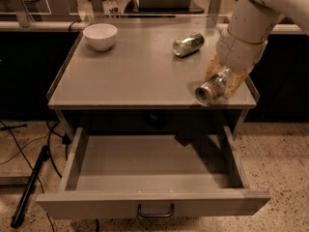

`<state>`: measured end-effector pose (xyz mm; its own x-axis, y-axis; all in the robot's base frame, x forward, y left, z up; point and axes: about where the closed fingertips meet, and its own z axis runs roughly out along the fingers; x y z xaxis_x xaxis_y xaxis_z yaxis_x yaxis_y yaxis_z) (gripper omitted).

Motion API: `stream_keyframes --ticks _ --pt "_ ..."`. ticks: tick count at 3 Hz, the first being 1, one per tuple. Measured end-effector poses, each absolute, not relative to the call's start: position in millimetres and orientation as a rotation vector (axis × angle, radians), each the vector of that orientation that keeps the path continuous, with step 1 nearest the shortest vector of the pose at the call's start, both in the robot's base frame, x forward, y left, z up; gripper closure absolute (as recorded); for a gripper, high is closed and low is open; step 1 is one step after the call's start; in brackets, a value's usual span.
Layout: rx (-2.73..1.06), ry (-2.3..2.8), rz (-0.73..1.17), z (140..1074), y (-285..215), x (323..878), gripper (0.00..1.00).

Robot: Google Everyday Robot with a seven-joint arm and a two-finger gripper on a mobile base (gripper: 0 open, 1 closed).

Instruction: Place redbull can into top drawer

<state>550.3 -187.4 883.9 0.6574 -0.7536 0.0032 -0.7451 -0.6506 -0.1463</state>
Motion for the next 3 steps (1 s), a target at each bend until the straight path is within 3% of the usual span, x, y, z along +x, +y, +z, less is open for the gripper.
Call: stream_keyframes --ticks 1,2,3 --pt "-2.581 1.388 -0.067 901.0 -187.8 514.3 1.0" --pt "-2.59 1.372 -0.08 900.7 -186.0 519.1 1.0" --pt "-2.558 1.376 0.059 886.3 -190.4 513.7 1.0"
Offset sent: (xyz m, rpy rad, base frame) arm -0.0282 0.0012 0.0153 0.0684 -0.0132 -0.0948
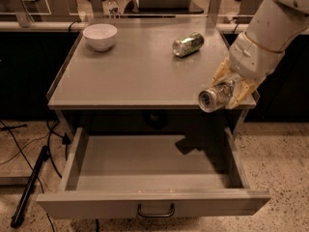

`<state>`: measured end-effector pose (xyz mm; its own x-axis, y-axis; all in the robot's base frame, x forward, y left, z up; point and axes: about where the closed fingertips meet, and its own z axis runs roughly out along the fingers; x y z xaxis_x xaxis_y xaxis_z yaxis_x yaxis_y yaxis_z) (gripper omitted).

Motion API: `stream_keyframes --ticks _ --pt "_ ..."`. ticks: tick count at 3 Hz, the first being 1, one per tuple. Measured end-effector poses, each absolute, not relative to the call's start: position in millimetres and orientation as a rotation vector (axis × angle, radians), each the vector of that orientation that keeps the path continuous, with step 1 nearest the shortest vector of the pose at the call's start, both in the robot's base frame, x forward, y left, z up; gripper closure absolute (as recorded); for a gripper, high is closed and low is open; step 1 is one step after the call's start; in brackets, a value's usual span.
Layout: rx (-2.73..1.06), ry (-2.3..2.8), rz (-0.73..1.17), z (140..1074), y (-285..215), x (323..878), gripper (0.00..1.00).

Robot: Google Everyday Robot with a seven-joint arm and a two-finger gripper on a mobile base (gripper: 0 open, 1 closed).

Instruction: Place redbull can into top drawer

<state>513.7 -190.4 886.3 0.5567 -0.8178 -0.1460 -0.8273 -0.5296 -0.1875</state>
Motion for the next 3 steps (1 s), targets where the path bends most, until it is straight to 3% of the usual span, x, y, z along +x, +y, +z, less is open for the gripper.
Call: stream_keyframes --ticks 3 --pt "-2.263 1.382 0.577 862.6 -180.6 475.4 1.0"
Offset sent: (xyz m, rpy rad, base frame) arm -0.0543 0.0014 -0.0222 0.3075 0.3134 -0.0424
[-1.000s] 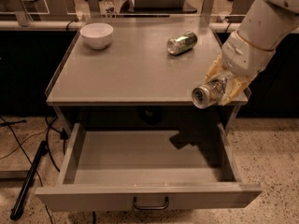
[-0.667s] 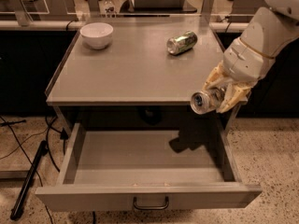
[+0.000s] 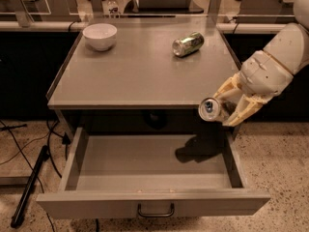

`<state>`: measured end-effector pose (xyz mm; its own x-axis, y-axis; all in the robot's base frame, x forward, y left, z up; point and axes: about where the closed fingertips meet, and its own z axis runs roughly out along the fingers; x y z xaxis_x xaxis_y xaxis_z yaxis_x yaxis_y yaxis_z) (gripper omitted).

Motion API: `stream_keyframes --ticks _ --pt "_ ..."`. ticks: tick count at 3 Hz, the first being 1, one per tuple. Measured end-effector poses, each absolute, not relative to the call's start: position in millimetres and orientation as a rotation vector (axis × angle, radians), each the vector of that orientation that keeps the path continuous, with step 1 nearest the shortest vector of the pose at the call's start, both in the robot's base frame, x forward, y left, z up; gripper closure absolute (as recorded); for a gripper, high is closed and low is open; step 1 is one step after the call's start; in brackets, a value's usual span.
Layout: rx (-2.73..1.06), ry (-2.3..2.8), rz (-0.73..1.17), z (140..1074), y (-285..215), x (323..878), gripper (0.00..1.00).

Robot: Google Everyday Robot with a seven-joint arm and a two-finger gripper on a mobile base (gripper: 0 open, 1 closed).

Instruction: Place redbull can into top drawer

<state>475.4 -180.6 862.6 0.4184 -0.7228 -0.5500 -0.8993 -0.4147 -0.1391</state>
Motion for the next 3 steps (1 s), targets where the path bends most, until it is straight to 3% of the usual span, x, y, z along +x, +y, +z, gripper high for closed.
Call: stream_keyframes --ticks 1,3 --pt "-1.99 1.424 0.769 868.0 -164.8 461.4 1.0" --pt "-1.765 1.603 0.844 872.9 -150.2 459.6 1.0"
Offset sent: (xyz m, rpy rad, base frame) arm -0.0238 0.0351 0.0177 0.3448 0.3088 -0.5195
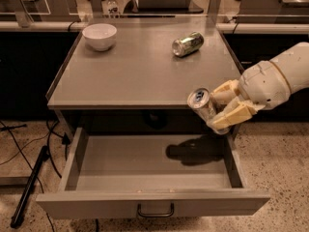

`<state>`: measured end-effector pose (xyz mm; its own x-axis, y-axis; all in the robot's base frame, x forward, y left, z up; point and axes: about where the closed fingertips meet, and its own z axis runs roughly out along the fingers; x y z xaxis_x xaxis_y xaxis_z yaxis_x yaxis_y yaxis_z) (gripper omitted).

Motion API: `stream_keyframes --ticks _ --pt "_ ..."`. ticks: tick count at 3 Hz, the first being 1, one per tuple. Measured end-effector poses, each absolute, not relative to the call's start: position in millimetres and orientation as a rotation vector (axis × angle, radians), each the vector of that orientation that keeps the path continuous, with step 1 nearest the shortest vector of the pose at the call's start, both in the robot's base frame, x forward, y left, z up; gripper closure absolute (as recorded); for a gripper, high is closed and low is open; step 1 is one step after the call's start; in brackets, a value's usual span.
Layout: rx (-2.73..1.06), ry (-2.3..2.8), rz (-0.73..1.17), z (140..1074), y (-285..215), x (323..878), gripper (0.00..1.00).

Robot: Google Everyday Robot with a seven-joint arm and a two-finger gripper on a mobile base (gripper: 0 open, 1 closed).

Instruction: Place redbull can into top drawer

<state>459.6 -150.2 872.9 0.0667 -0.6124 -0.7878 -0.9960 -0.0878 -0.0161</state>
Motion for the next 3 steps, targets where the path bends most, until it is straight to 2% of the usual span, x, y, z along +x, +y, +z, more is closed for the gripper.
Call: stream_keyframes --ticks 3 --pt "-1.566 1.759 0.488 828.0 -130.4 462.5 1.0"
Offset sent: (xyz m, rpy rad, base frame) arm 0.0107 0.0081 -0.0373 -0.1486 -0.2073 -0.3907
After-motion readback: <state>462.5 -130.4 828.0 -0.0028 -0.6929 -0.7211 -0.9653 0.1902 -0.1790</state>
